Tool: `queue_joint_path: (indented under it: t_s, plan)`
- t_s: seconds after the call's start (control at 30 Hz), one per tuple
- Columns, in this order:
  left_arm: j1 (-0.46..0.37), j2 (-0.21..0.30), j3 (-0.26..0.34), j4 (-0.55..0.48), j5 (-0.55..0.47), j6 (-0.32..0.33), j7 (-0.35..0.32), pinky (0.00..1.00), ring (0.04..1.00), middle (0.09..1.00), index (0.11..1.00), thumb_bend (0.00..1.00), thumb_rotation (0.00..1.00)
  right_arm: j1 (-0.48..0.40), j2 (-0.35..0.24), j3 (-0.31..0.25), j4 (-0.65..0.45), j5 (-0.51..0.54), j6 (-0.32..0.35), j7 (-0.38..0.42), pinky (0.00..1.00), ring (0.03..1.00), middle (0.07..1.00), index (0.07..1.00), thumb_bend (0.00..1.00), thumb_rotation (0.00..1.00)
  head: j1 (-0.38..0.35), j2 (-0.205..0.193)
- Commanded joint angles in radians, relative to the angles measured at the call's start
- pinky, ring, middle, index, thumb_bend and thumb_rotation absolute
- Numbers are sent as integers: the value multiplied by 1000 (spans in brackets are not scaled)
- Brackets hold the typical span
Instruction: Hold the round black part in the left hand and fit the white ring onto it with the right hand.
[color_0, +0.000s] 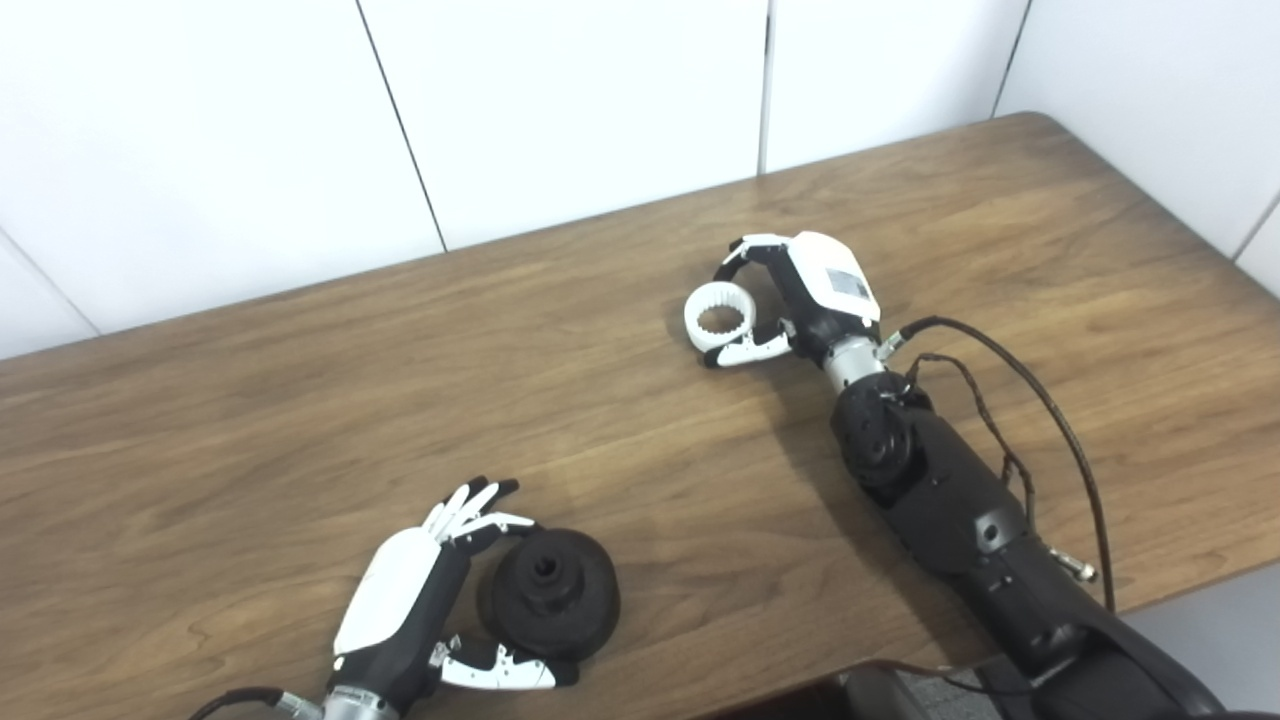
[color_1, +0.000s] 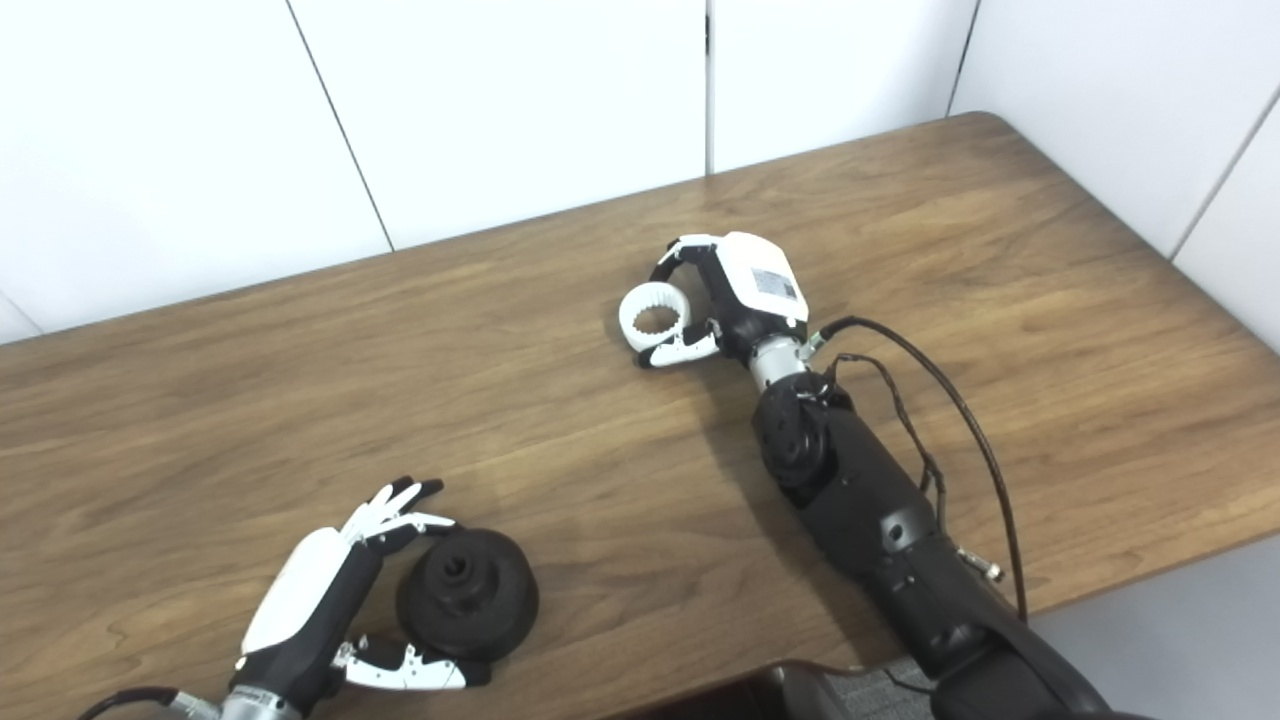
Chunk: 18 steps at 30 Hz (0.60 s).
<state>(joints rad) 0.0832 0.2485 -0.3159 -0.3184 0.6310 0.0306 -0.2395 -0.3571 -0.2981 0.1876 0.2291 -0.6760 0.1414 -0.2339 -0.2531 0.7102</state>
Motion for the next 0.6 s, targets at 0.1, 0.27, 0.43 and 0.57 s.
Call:
queue_joint_path:
  t_s: [0.1,0.27,0.43,0.57]
  plan:
    - [-13,6,4,-8,19,1,2,999,1000,949,601,894,255,23,1,-20,-95,17,-13,5,738,849,796,484,518,139,6,6]
    - [-18,3,1,-6,28,7,0,996,1000,951,602,896,263,47,16,-42,-182,42,-15,10,733,848,799,483,517,139,10,7]
    - [-21,-1,1,-9,29,14,-3,997,1000,950,602,897,258,64,34,-57,-264,54,-12,28,736,837,795,482,517,140,32,15]
    - [-24,-2,0,-5,29,10,0,996,1000,949,601,897,254,75,42,-59,-313,43,-8,39,724,831,794,482,517,141,45,21]
